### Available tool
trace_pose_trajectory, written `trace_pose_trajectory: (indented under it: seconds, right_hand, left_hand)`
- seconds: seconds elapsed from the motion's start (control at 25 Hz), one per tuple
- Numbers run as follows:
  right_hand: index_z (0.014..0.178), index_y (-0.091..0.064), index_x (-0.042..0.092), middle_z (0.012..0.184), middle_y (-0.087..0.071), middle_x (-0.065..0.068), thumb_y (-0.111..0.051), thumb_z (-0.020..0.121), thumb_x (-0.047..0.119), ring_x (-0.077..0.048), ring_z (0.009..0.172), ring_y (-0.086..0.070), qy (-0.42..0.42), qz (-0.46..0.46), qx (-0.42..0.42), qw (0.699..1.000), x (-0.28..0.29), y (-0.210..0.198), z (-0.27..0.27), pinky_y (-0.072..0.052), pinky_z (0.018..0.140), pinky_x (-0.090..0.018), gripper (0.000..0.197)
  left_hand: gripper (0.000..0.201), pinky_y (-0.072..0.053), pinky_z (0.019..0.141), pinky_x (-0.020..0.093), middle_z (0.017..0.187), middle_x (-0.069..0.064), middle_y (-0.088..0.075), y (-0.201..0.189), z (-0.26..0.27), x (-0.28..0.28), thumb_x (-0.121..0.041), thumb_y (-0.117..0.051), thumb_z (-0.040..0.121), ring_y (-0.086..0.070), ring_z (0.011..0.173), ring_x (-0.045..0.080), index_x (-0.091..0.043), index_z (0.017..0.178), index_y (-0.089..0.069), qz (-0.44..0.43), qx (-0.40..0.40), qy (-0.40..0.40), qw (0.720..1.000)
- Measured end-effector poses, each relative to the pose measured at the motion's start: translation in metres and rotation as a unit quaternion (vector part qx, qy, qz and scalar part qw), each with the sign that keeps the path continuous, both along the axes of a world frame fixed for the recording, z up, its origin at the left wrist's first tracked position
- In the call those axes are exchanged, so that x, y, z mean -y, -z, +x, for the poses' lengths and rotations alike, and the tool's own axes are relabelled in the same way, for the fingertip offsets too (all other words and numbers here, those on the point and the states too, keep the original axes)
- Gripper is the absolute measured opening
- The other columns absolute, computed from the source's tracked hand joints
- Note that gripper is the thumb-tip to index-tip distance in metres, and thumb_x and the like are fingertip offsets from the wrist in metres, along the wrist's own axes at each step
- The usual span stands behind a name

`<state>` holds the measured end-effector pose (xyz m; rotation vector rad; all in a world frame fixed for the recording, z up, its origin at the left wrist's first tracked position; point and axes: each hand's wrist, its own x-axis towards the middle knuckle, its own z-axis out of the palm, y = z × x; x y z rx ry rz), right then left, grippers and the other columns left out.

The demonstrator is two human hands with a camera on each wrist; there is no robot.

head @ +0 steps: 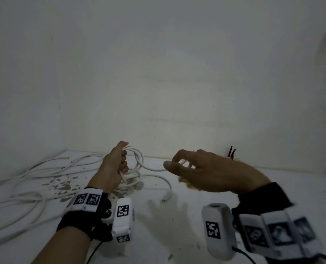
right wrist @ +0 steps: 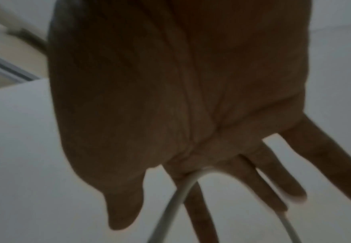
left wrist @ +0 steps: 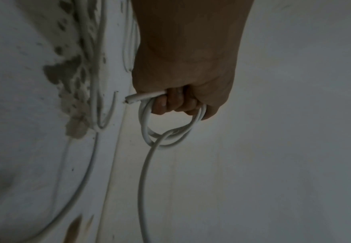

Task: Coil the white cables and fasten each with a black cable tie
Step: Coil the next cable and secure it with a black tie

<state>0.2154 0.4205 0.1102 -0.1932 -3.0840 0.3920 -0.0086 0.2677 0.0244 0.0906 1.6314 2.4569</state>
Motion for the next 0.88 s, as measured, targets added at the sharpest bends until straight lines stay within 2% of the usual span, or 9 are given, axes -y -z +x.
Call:
trace_pose_trajectory:
  seconds: [0.08,0.16,0.24,0.32,0.44,0.56,0.64,0.72,0.88]
  right_hand:
    - [0.143,-0.038,0.031,0.163,-0.006,-0.024,-0.025,0.094,0.072,-0.039,0.151,0.012,0.089,0.105,-0.018,0.99,0.003,0.01,-0.013,-0.011,0.118,-0.061,0.065]
    - [0.15,-0.028,0.024,0.158,0.022,-0.029,-0.026,0.099,0.064,-0.041,0.142,0.036,0.118,0.18,-0.073,0.974,0.001,0.013,-0.02,0.009,0.114,-0.069,0.065]
    - [0.156,-0.013,0.023,0.162,0.013,-0.026,-0.04,0.099,0.056,-0.039,0.147,0.027,0.075,0.167,-0.074,0.98,-0.002,0.015,-0.023,0.006,0.116,-0.066,0.071]
    - [0.157,-0.014,0.025,0.162,-0.023,-0.015,-0.051,0.097,0.054,-0.031,0.151,-0.017,0.017,0.022,-0.07,0.997,-0.002,0.019,-0.027,-0.022,0.118,-0.048,0.076]
    - [0.112,-0.066,0.014,0.1,-0.071,-0.009,-0.06,0.096,0.042,-0.021,0.088,-0.066,-0.008,-0.358,-0.166,0.919,0.003,0.029,-0.037,-0.054,0.078,-0.035,0.033]
    - [0.059,-0.061,0.015,0.059,-0.051,-0.005,-0.067,0.091,0.033,-0.021,0.06,-0.054,0.026,-0.666,-0.148,0.73,0.004,0.031,-0.046,-0.05,0.068,-0.034,0.037]
    - [0.053,-0.055,0.015,0.052,-0.035,-0.002,-0.067,0.089,0.023,-0.019,0.051,-0.042,0.068,-0.769,-0.155,0.617,0.006,0.03,-0.05,-0.046,0.061,-0.032,0.039]
    - [0.062,-0.051,0.013,0.049,-0.033,0.001,-0.066,0.089,0.019,-0.015,0.044,-0.036,0.115,-0.785,-0.176,0.583,0.009,0.031,-0.054,-0.04,0.051,-0.028,0.031]
    - [0.068,-0.052,0.013,0.044,-0.036,0.004,-0.067,0.086,0.017,-0.013,0.036,-0.032,0.167,-0.758,-0.219,0.591,0.014,0.035,-0.059,-0.035,0.043,-0.024,0.025]
  left_hand:
    - [0.044,-0.019,0.037,0.02,0.04,-0.008,-0.022,-0.017,0.012,-0.006,-0.032,-0.063,0.091,-0.016,0.032,0.01,-0.022,0.058,-0.036,-0.041,-0.044,0.012,0.998]
    - [0.042,-0.02,0.042,0.022,0.043,-0.007,-0.024,-0.029,0.028,-0.01,-0.032,-0.064,0.091,-0.019,0.035,0.01,-0.019,0.057,-0.043,-0.108,-0.089,0.031,0.99]
    - [0.042,-0.02,0.043,0.022,0.045,-0.005,-0.025,-0.037,0.046,-0.018,-0.035,-0.064,0.092,-0.02,0.037,0.011,-0.016,0.059,-0.046,-0.151,-0.121,0.083,0.978]
    - [0.044,-0.019,0.043,0.022,0.047,-0.004,-0.023,-0.044,0.064,-0.026,-0.039,-0.062,0.092,-0.018,0.039,0.011,-0.016,0.058,-0.046,-0.152,-0.134,0.15,0.968]
    - [0.047,-0.018,0.041,0.021,0.048,-0.004,-0.02,-0.055,0.08,-0.035,-0.042,-0.061,0.092,-0.016,0.04,0.011,-0.017,0.055,-0.046,-0.121,-0.131,0.192,0.965]
    - [0.047,-0.021,0.038,0.021,0.049,-0.006,-0.02,-0.057,0.085,-0.037,-0.045,-0.062,0.09,-0.016,0.038,0.009,-0.018,0.056,-0.046,-0.107,-0.105,0.195,0.969]
    - [0.046,-0.023,0.036,0.02,0.05,-0.006,-0.021,-0.053,0.087,-0.039,-0.047,-0.063,0.089,-0.018,0.038,0.009,-0.018,0.059,-0.046,-0.127,-0.093,0.206,0.966]
    - [0.043,-0.024,0.036,0.02,0.052,-0.004,-0.023,-0.05,0.09,-0.043,-0.048,-0.063,0.089,-0.018,0.039,0.009,-0.016,0.063,-0.05,-0.138,-0.079,0.231,0.96]
    - [0.048,-0.025,0.036,0.017,0.049,-0.007,-0.023,-0.047,0.092,-0.041,-0.048,-0.06,0.092,-0.016,0.037,0.007,-0.019,0.057,-0.045,-0.124,-0.05,0.275,0.952]
